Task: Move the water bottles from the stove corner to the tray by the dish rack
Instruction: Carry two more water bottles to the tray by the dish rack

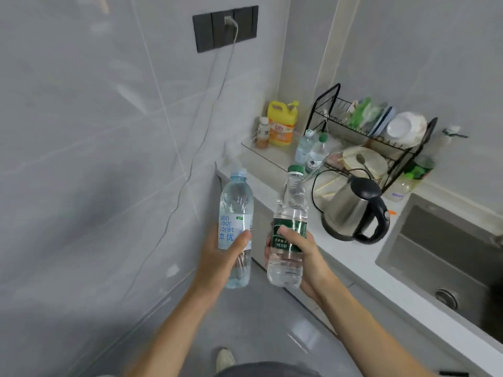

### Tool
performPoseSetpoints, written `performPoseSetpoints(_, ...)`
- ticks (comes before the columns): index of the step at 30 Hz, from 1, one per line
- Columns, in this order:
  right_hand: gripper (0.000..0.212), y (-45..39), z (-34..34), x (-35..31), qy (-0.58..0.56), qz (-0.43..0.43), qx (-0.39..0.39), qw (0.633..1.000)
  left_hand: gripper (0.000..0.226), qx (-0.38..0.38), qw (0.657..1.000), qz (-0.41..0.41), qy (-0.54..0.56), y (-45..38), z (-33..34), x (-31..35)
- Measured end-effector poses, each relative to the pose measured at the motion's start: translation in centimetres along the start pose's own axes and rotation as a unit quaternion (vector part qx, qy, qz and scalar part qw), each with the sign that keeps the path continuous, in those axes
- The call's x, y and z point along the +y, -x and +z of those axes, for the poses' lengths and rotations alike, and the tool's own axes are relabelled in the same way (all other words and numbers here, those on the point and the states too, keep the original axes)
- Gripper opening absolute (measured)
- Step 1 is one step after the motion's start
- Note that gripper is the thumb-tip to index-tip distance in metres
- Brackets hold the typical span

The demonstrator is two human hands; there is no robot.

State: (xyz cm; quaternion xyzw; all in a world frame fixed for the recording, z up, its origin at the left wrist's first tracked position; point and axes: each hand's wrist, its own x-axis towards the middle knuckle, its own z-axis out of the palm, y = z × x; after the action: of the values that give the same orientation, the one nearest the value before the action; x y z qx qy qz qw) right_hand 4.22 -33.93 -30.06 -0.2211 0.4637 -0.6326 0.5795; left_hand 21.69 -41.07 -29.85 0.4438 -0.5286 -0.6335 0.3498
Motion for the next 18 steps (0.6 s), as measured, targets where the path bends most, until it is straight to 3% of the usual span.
performPoseSetpoints(9, 0.053, -13.5, -2.2, -4.2, -0.031, -0.01, 0.036, 0.999, 0.024, -0.044, 0.998, -0.005, -0.042, -15.9, 2.7, 2.5)
performPoseSetpoints(13, 0.07, -20.4, -5.1, -6.6, -0.04, -0.008, 0.051, 0.998, 0.05, -0.062, 0.996, -0.008, -0.061, -23.7, 5.3, 3.4)
performPoseSetpoints(16, 0.082, -24.9, -6.6, -8.6, -0.011, -0.012, 0.07, 0.997, 0.048, -0.063, 0.995, -0.007, -0.075, -28.8, 7.0, 4.3)
performPoseSetpoints(18, 0.08, -27.6, -7.7, -10.0, -0.003, -0.024, 0.099, 0.995, 0.047, -0.069, 0.995, -0.006, -0.068, -32.1, 8.2, 5.3)
